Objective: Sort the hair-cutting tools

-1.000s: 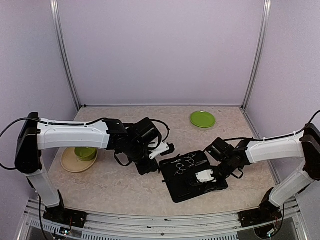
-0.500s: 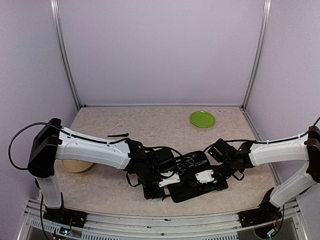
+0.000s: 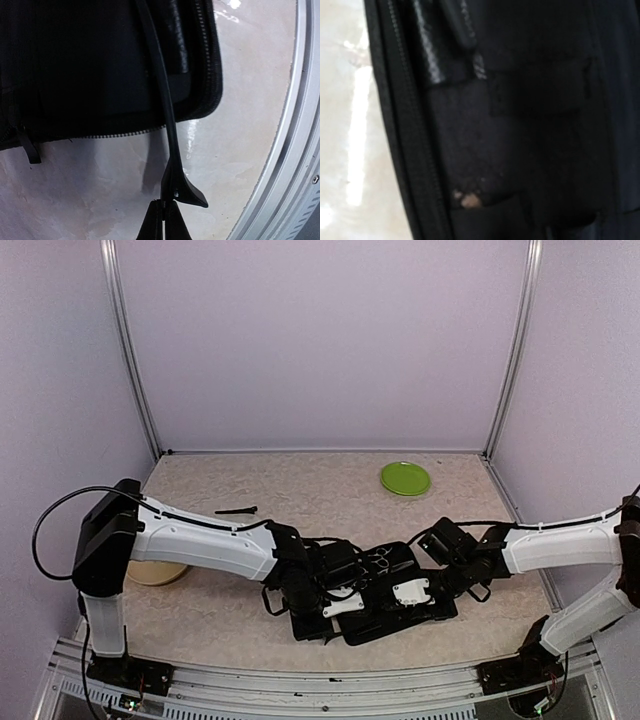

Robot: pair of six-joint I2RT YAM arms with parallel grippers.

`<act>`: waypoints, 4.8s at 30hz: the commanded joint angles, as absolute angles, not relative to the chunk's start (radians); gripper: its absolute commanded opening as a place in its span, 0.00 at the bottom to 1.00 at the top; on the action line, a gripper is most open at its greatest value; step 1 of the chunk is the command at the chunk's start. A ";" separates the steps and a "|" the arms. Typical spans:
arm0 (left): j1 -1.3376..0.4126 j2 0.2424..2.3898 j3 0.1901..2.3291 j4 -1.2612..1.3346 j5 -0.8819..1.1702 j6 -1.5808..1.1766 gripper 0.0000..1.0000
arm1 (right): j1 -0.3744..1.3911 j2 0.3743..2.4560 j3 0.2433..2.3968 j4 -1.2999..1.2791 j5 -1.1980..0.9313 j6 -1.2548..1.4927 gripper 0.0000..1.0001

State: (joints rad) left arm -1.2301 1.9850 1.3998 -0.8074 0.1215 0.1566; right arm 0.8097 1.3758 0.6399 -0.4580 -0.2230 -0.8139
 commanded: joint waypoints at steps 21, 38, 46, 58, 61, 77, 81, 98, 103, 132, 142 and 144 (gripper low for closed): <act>-1.167 2.194 1.654 -0.896 0.053 0.182 0.00 | 0.814 1.346 0.625 -0.420 -0.248 -0.802 0.27; -1.143 2.124 1.657 -0.962 0.005 0.160 0.00 | 0.814 1.347 0.633 -0.433 -0.247 -0.791 0.27; -1.125 2.174 1.729 -0.954 0.038 0.190 0.00 | 0.810 1.294 0.636 -0.449 -0.210 -0.799 0.28; -1.158 2.127 1.702 -1.001 -0.005 0.163 0.00 | 0.640 1.150 0.648 -0.537 -0.235 -0.877 0.32; -1.158 2.114 1.682 -1.011 0.007 0.162 0.00 | 0.631 1.166 0.634 -0.547 -0.257 -0.883 0.32; -1.190 2.147 1.704 -1.043 0.071 0.162 0.00 | 0.639 1.254 0.568 -0.529 -0.288 -0.905 0.33; -1.192 2.179 1.731 -1.042 0.074 0.168 0.00 | 0.655 1.277 0.555 -0.494 -0.268 -0.904 0.30; -1.155 2.313 1.874 -1.009 0.069 0.210 0.00 | 0.715 1.306 0.532 -0.433 -0.233 -0.903 0.12; -1.151 2.348 1.928 -0.996 0.074 0.229 0.00 | 0.719 1.307 0.536 -0.427 -0.239 -0.905 0.08; -1.122 2.331 1.937 -0.927 0.053 0.287 0.00 | 0.729 1.320 0.544 -0.391 -0.212 -0.883 0.07; -1.139 2.471 2.159 -0.948 0.171 0.320 0.00 | 0.751 1.328 0.550 -0.376 -0.203 -0.877 0.06; -1.142 2.485 2.172 -0.945 0.187 0.319 0.00 | 0.753 1.328 0.551 -0.374 -0.200 -0.874 0.06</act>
